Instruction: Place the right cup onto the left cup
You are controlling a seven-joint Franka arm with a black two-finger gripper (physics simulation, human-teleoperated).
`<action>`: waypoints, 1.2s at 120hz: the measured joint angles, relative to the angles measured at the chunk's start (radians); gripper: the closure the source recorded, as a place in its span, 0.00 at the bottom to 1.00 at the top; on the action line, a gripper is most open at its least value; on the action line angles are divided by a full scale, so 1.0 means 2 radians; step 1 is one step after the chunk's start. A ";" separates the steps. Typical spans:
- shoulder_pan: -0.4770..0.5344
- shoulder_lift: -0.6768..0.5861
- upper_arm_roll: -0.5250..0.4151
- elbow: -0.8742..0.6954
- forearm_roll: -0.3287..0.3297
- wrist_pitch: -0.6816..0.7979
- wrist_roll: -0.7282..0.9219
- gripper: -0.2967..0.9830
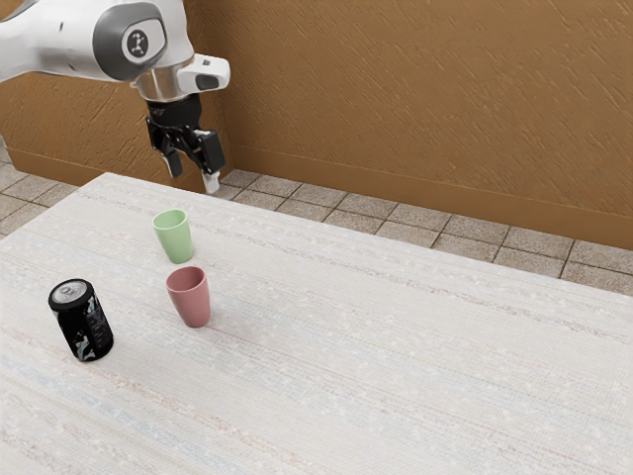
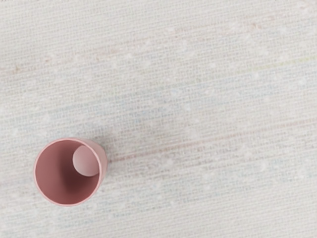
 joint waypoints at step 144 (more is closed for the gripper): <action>0.040 0.066 0.000 -0.125 -0.037 0.150 -0.035 0.27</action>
